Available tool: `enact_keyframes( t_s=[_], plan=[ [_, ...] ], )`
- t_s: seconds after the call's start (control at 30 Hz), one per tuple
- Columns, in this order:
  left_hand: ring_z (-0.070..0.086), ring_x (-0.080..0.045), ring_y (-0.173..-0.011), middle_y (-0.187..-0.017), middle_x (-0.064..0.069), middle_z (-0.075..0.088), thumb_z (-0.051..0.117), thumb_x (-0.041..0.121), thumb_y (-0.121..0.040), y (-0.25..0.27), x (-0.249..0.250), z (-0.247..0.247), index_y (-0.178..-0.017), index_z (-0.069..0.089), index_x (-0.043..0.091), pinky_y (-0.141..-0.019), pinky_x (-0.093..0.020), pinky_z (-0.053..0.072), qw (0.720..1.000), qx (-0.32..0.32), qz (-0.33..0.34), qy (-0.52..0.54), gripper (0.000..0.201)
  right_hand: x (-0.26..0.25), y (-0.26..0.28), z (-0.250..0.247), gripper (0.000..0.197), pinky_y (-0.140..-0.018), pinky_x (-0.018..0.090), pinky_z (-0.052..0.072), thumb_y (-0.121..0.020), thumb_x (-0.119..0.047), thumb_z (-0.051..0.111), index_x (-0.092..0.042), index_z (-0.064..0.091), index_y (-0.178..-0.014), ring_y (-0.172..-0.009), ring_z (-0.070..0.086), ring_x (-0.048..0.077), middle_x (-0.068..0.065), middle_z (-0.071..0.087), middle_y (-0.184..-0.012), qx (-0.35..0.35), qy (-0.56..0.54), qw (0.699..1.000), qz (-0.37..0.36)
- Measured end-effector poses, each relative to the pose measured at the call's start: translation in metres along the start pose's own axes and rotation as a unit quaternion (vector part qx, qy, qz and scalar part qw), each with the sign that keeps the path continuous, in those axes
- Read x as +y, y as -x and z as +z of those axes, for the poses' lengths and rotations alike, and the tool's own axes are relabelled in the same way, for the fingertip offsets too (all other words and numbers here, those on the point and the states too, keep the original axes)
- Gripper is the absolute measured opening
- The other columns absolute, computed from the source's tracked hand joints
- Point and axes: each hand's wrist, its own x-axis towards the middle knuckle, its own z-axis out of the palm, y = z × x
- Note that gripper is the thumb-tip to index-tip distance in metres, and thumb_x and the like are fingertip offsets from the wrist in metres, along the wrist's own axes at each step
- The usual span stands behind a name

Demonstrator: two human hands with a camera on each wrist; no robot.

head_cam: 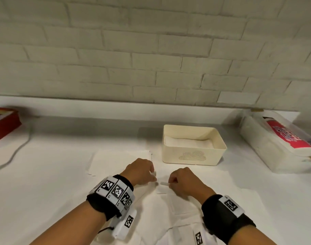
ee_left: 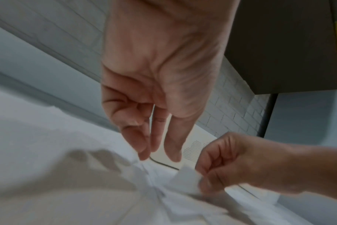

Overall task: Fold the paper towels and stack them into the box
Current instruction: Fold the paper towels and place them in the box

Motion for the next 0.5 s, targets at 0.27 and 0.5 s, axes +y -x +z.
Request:
enact_keyframes(
  t_s=[0.27,0.5],
  plan=[
    [0.054,-0.014,-0.108,-0.118,0.006,0.053,0.075,0.038,-0.072,-0.001,0.002,0.032,-0.122,0.052,0.026,-0.082,-0.023,0.041,0.995,-0.033,0.078,-0.044,0.056,0.022,-0.001,-0.011,0.026,-0.055,0.005,0.036,-0.081,-0.007,0.060,-0.029,0.051,-0.070,-0.069,0.050,0.011,-0.011,0.054,-0.066,0.122,-0.154,0.979,0.049],
    [0.056,-0.013,-0.103,-0.109,0.006,0.063,0.050,0.021,-0.087,-0.007,0.002,0.032,-0.107,0.068,0.028,-0.077,-0.021,0.039,0.989,0.051,0.136,-0.040,0.028,0.030,0.005,-0.012,0.031,-0.068,0.004,0.038,-0.082,0.001,0.056,-0.025,0.071,-0.075,-0.070,0.052,0.002,-0.013,0.060,-0.077,0.133,-0.165,0.977,-0.003]
  ],
)
